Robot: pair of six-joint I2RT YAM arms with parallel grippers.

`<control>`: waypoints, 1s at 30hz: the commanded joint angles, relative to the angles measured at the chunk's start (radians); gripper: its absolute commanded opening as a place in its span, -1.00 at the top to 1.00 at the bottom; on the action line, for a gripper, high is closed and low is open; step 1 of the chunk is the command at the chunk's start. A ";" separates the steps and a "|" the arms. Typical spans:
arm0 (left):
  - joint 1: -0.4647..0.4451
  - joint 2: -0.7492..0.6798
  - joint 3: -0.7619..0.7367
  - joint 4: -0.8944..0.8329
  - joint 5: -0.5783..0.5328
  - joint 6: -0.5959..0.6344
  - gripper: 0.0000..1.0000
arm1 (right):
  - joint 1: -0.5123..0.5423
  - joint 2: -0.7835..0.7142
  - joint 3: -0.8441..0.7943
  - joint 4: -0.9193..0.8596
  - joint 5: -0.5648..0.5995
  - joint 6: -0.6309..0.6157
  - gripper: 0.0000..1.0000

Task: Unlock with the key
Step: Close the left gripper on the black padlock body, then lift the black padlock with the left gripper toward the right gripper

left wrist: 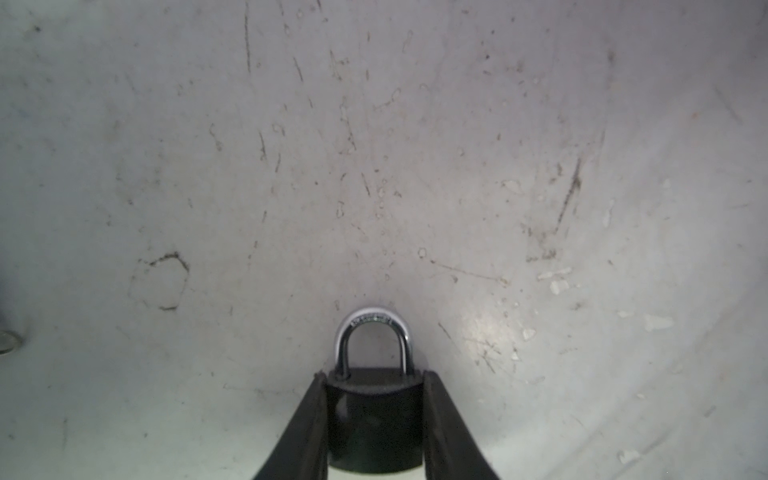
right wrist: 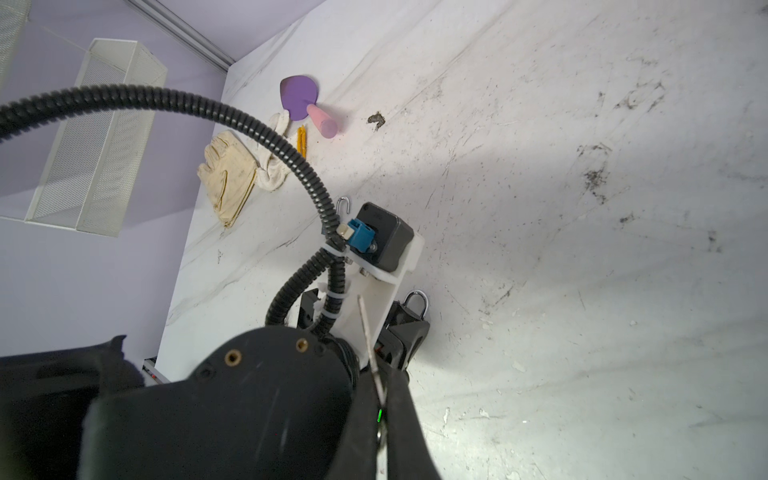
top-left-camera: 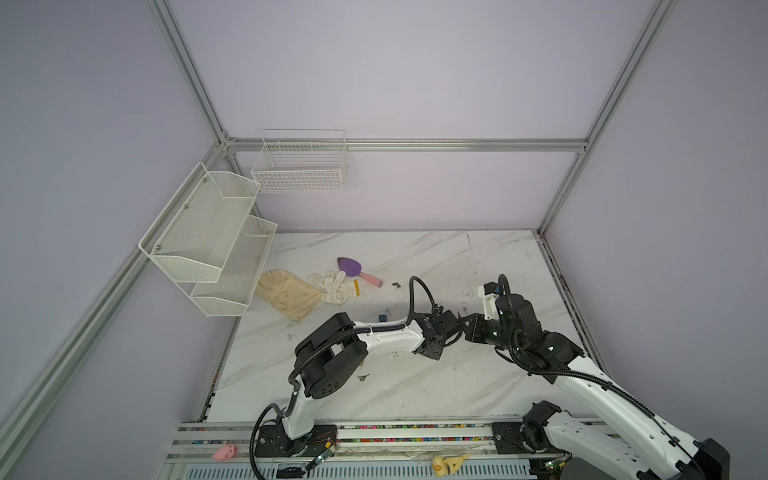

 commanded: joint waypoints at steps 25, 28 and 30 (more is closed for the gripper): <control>0.182 -0.515 -0.247 0.323 0.064 -0.370 1.00 | -0.002 0.043 0.144 -0.061 0.022 -0.099 1.00; 0.210 -0.575 -0.296 0.398 0.062 -0.423 1.00 | -0.001 0.089 0.142 -0.001 -0.027 -0.110 1.00; 0.229 -0.618 -0.317 0.425 0.067 -0.461 1.00 | 0.002 0.126 0.136 0.043 -0.060 -0.116 1.00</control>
